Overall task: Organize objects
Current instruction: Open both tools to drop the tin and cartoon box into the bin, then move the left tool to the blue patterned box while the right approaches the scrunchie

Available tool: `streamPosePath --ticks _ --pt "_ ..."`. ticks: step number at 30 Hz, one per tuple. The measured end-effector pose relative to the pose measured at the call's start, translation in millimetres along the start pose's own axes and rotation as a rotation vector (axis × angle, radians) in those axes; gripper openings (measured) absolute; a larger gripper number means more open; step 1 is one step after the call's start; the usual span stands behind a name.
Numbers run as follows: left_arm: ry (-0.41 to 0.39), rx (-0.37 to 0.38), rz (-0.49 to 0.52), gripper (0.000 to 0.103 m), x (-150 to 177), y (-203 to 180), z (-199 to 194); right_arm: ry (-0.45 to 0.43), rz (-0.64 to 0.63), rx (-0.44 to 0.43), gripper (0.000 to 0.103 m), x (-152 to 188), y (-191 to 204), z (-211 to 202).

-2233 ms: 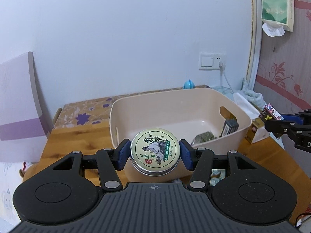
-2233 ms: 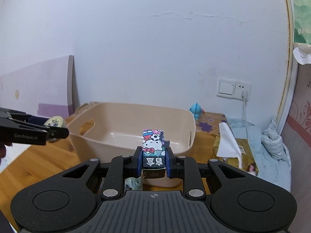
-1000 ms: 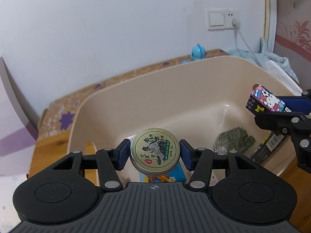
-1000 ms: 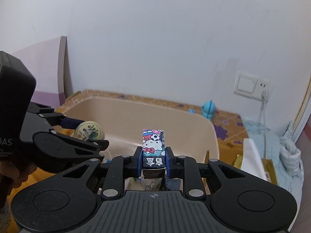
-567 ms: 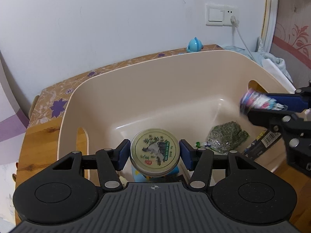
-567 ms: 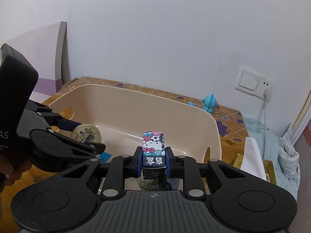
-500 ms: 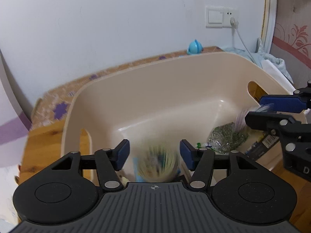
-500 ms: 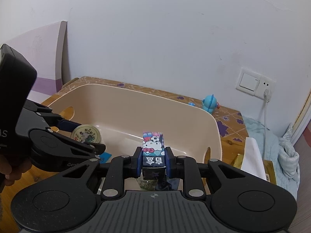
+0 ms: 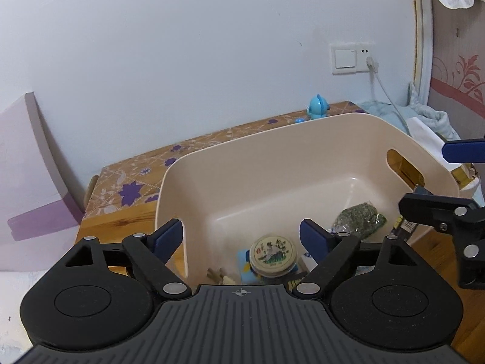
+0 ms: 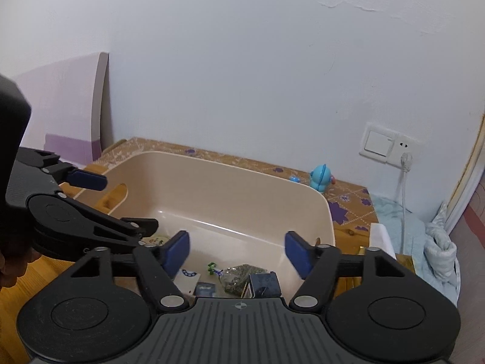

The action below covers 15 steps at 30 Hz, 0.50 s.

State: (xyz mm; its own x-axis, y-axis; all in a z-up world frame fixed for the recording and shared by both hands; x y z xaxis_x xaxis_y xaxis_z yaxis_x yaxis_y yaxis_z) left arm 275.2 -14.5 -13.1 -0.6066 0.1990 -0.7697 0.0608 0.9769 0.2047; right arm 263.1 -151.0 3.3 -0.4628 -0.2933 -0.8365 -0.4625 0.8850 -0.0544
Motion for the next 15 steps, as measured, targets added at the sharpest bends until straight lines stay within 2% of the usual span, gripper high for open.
streamPosePath --ticks 3,7,15 --pt "-0.004 0.004 0.003 0.087 3 1 -9 -0.001 0.019 -0.003 0.079 4 0 -8" --pt "-0.013 0.003 0.008 0.087 9 4 -20 -0.008 0.019 -0.012 0.094 10 3 -18" --pt "-0.022 0.006 0.009 0.088 27 9 -41 -0.009 -0.015 -0.011 0.101 23 9 -38"
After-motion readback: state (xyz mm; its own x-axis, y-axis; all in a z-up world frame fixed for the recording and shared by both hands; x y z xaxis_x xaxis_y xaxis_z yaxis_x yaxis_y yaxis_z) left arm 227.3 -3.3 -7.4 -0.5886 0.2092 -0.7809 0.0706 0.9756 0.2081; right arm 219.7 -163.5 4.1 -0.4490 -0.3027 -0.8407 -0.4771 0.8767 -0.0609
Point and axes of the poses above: each gripper's, at about its wrist camera, not at the fingertips, and z roughly the way its jaws point, y to its left, x to its underside, the point moved 8 cm from there along z, roughly the way its jaws point, and after that the axes turned 1 degree about z, right-handed, at the moved point
